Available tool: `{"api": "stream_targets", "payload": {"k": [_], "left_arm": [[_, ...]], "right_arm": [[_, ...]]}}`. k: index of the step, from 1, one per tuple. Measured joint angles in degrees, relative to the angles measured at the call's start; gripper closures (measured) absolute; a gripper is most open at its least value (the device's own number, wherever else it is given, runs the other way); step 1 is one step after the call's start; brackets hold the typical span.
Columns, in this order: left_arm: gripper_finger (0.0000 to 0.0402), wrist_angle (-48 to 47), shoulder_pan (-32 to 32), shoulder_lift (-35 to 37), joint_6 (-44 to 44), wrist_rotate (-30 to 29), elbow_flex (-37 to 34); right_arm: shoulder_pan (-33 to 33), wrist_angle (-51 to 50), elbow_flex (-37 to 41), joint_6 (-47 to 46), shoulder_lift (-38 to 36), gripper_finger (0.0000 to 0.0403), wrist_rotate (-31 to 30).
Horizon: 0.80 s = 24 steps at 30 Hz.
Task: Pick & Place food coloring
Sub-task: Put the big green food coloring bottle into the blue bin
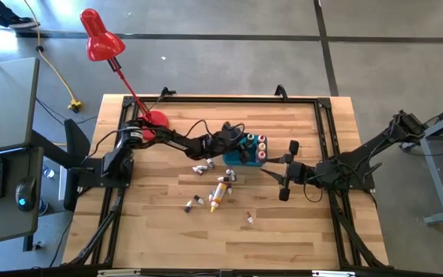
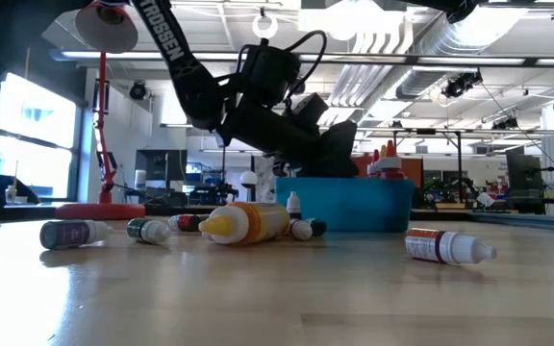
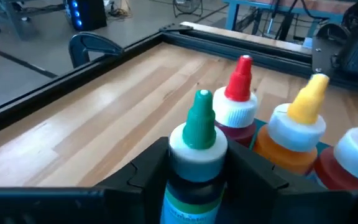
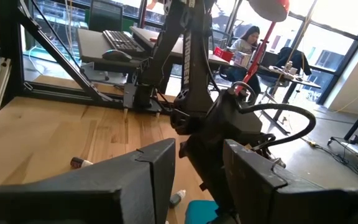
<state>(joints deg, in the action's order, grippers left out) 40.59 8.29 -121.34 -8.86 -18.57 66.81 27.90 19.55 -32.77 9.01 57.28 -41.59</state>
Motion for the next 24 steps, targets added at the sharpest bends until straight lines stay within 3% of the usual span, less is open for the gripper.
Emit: {"api": "stream_targets", "payload": {"k": [9,18,24], "left_arm": [[0.0241,0.0,0.0,0.0,-0.4,0.0,0.0],[0.0308,3.3,0.0,0.0,-0.4,1.8,-0.1],[0.0291,4.3,0.0,0.0,-0.4,2.2,-0.1]], "right_arm": [[0.0,0.0,0.0,0.0,0.0,0.0274,0.0],[0.0,0.0,0.0,0.0,0.0,0.0274,0.0],[0.0,0.0,0.0,0.0,0.0,0.0274,0.0]]}}
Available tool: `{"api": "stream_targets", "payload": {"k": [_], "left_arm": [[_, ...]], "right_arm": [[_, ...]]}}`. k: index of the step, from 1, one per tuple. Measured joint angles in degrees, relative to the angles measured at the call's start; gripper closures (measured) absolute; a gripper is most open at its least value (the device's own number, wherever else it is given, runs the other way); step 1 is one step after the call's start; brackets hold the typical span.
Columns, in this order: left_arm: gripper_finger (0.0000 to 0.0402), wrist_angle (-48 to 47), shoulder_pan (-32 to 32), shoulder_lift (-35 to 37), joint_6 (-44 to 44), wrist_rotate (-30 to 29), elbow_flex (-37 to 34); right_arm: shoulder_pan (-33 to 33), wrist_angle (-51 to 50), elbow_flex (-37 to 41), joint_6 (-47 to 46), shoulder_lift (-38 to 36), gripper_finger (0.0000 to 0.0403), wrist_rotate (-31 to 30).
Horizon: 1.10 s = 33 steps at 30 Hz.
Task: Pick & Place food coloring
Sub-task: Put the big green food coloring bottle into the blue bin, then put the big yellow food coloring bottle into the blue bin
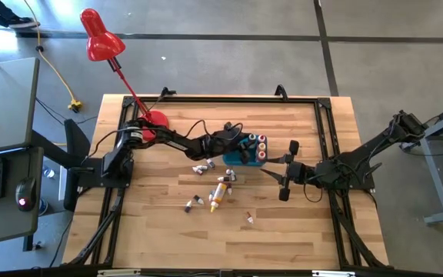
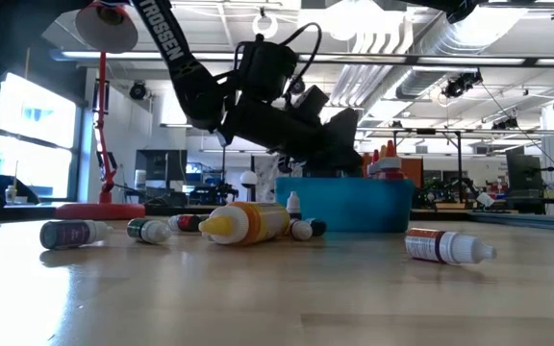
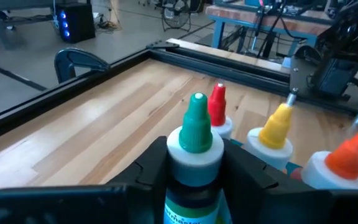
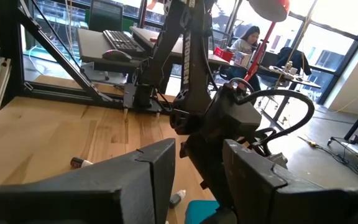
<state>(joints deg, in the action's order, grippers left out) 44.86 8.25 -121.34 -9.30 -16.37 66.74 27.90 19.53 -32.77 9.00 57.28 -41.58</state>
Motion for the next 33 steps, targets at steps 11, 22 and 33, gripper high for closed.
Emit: {"api": "stream_targets", "payload": {"k": [11,22,33], "left_arm": [[0.0279,-1.3,0.0,0.0,2.0,0.4,0.0],[0.0220,-1.2,0.0,0.0,2.1,0.3,0.0],[0.0193,-0.7,-0.4,2.4,5.0,0.1,0.0]], "right_arm": [[0.0,0.0,0.0,0.0,0.0,0.0274,0.0],[0.0,0.0,0.0,0.0,0.0,0.0274,0.0],[0.0,0.0,0.0,0.0,0.0,0.0274,0.0]]}}
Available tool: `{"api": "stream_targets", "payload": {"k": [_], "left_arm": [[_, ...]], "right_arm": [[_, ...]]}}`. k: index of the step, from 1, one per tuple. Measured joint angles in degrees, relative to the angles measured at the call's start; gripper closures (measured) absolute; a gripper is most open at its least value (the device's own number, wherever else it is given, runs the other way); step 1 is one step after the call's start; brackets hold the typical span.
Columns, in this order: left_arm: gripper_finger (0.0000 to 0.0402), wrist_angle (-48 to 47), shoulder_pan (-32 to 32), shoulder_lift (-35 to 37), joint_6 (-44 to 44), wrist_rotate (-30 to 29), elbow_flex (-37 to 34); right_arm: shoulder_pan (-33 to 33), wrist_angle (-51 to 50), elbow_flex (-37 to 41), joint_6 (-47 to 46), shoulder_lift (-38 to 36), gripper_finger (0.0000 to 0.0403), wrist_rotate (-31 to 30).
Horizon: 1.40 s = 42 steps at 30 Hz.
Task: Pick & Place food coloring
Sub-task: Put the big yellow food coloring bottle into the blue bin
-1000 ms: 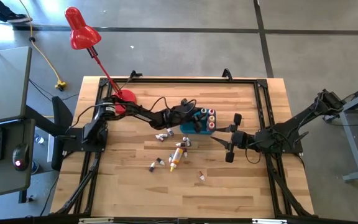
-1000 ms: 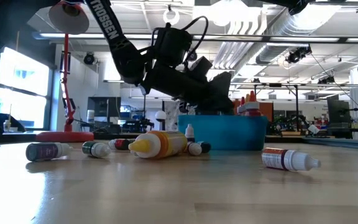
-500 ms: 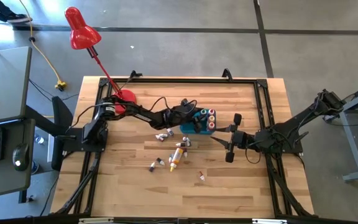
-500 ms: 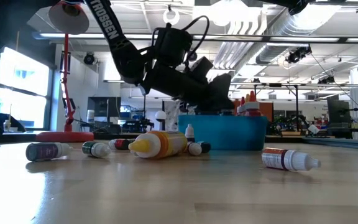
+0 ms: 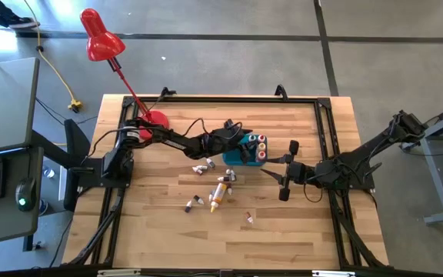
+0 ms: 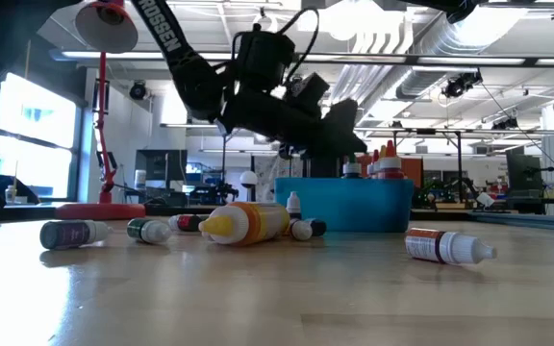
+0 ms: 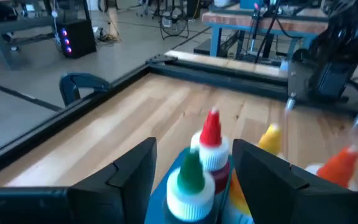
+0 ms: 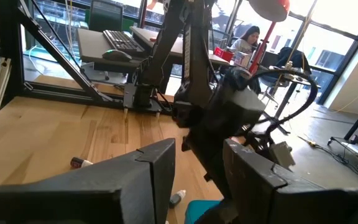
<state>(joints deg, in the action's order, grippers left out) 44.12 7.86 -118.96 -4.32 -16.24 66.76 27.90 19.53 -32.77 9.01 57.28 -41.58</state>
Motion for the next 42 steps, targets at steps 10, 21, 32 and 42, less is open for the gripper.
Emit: {"api": "stream_targets", "payload": {"k": [10,21,32,42], "left_arm": [[0.0192,-21.1,-4.1,13.8,4.4,-6.6,0.0],[0.0192,-57.5,-12.3,37.6,5.4,-11.7,0.0],[0.0192,-70.6,-18.0,49.1,0.6,-12.0,0.1],[0.0192,-73.9,-18.4,49.6,-0.4,-13.8,0.0]], "right_arm": [[0.0,-0.5,0.0,0.0,0.0,0.0274,0.0],[0.0,-0.5,0.0,0.0,0.0,0.0274,0.0],[0.0,-0.4,0.0,0.0,0.0,0.0274,0.0],[0.0,-0.5,0.0,0.0,0.0,0.0274,0.1]]}}
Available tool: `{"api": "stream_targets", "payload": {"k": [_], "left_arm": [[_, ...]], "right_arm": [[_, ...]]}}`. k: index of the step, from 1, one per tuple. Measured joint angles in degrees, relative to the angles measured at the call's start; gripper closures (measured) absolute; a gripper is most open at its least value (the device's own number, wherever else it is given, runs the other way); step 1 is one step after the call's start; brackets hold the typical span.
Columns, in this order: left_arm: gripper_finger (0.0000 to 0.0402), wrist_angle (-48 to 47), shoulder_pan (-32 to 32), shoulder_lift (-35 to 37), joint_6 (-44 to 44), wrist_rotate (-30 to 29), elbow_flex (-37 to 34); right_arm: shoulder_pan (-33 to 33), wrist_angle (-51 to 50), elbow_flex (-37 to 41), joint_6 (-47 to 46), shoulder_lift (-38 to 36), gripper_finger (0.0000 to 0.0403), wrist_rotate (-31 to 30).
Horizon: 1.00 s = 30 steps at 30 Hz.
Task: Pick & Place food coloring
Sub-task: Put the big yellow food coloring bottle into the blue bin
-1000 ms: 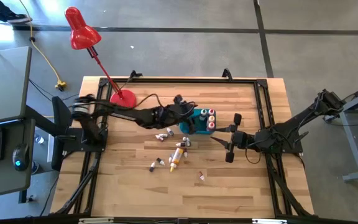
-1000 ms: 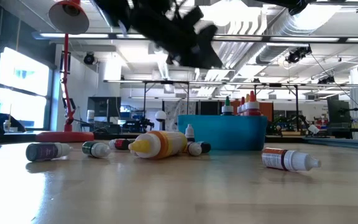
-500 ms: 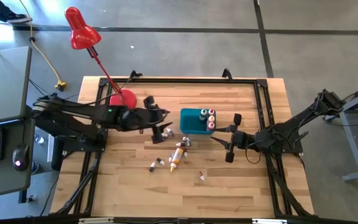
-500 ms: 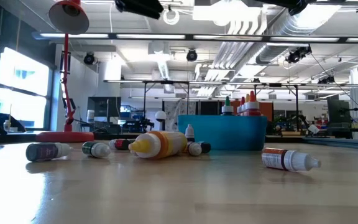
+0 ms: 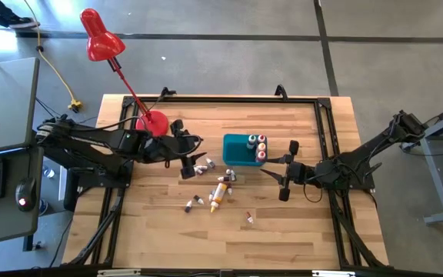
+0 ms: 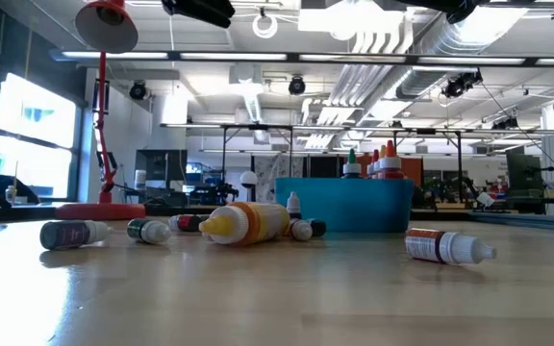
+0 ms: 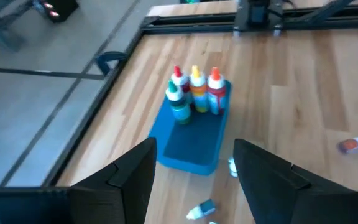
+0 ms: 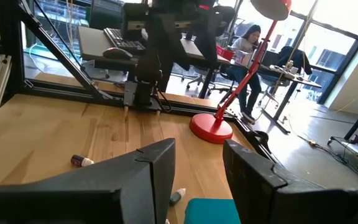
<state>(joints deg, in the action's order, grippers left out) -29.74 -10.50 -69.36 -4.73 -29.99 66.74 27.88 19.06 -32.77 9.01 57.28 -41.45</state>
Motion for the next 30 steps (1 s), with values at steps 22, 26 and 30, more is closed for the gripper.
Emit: {"api": "stream_targets", "payload": {"k": [22,26,30], "left_arm": [[0.0192,-19.1,-5.2,5.4,-18.0,-3.9,-13.1],[0.0192,-7.2,-11.6,8.8,-21.0,-5.2,-23.3],[0.0192,4.3,-16.2,9.6,-23.2,-5.4,-29.6]], "right_arm": [[0.0,0.0,0.0,0.0,0.0,0.0274,0.0],[0.0,0.0,0.0,0.0,0.0,0.0274,0.0],[0.0,0.0,0.0,0.0,0.0,0.0274,0.0]]}}
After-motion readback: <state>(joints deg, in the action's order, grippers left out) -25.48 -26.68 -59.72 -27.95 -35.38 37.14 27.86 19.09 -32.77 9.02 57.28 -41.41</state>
